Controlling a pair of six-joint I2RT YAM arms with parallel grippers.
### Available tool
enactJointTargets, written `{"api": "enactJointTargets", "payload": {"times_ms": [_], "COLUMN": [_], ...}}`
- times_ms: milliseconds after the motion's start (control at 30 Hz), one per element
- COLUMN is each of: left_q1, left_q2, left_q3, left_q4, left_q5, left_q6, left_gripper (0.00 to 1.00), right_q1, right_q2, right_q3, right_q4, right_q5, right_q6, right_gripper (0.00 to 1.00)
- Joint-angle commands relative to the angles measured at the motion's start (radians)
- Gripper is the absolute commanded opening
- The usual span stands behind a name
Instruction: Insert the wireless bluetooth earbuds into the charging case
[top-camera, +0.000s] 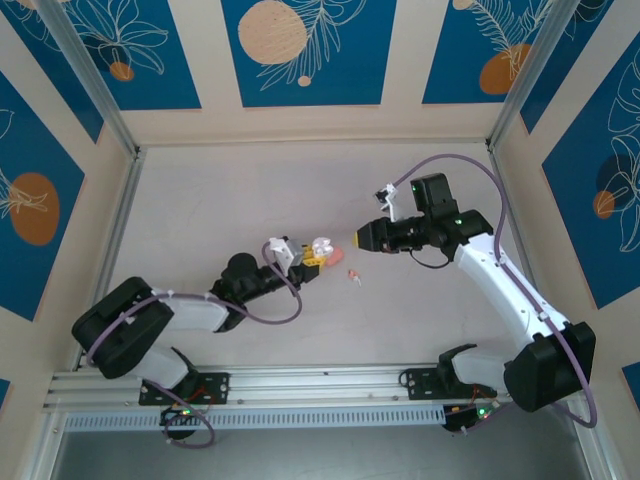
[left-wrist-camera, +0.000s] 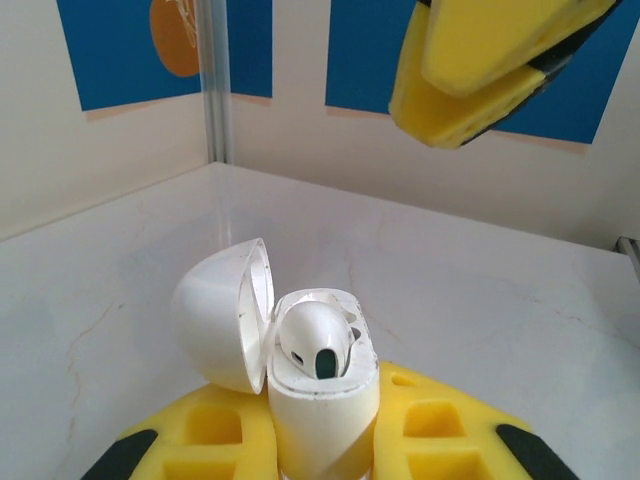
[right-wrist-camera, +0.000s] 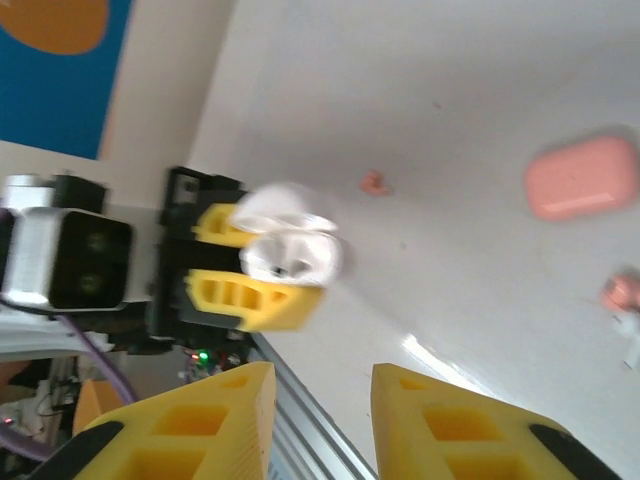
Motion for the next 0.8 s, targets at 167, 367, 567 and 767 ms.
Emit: {"api": "enactJointTargets", "payload": {"times_ms": [167,367,567,767], "left_q1": [-0.001,-0.001,-0.001,-0.001], "left_q2": [-0.18,-0.267,-0.328,-0.383], "left_q3": [-0.057,-0.092,-0.1,-0.115], "left_q4": [-0.252,-0.35,-0.431,-0.468], "left_q5": [-0.067,-0.071,-0.086,-0.119], "left_q6": [0.06,0.103,0.122,0.124], "left_gripper": [0.12,0.12,0.12,0.12], "right_q1": [0.012,0.062,0.138,0.197], "right_q2": [0.116,0.243,0.401,0.531], "right_q3": [0.017,0.042,0.095,0.153], "right_q4": [-0.214,-0.231,-0.246,-0.282], "right_q5": [0.175,0.243,0.318,0.419], "right_q6": [-0.052,-0.065,-0.059,-0.064], "right_gripper": [0.33,0.35,0.38,0.4]}}
